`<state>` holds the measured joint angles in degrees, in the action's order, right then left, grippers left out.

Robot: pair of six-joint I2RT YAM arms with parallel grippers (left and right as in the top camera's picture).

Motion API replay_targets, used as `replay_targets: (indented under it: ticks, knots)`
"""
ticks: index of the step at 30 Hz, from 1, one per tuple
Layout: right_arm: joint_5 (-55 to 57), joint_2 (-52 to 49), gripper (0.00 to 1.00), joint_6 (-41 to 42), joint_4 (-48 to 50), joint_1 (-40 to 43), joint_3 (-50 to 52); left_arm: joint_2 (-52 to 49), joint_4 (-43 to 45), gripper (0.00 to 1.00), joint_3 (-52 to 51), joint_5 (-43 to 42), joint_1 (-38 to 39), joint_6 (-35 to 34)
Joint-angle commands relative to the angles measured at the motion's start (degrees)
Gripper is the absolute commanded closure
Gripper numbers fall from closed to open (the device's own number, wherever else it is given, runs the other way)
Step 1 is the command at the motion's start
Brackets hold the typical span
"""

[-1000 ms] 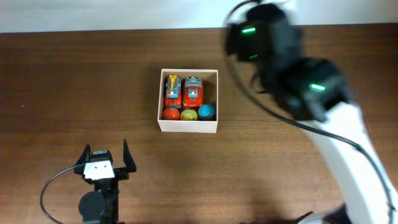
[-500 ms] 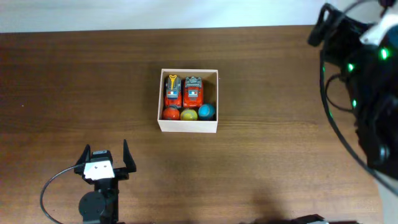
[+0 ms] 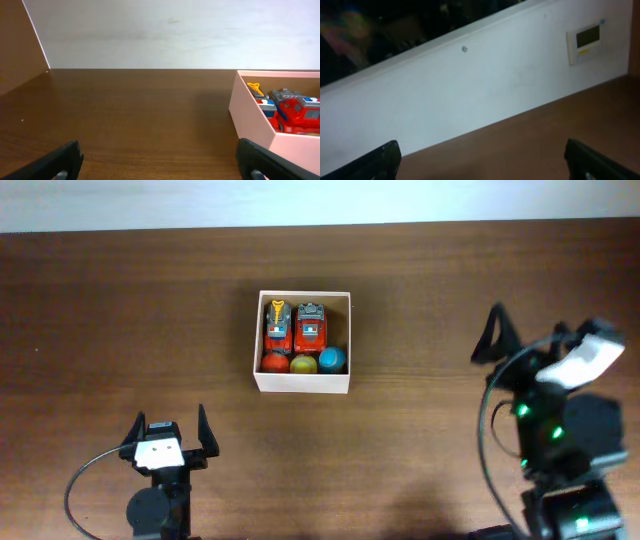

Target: Pack container

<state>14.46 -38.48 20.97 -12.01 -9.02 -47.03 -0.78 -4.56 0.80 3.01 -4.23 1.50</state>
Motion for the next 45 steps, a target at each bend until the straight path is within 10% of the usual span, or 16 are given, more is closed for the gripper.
replay_targets:
  ticks: [1, 17, 45]
  knots:
    - [-0.57, 7.08, 0.01, -3.13, 5.22, 0.68, 11.41, 0.48, -0.07, 0.01, -0.28, -0.66, -0.33, 0.92]
    - [-6.43, 31.91, 0.01, -4.11, 20.39, 3.93, 42.91, 0.48, -0.07, 0.01, -0.28, -0.66, -0.33, 0.92]
    - [-16.85, 38.29, 0.01, -25.11, 7.63, 5.03, 46.71, 0.48, -0.07, 0.01, -0.28, -0.66, -0.33, 0.92]
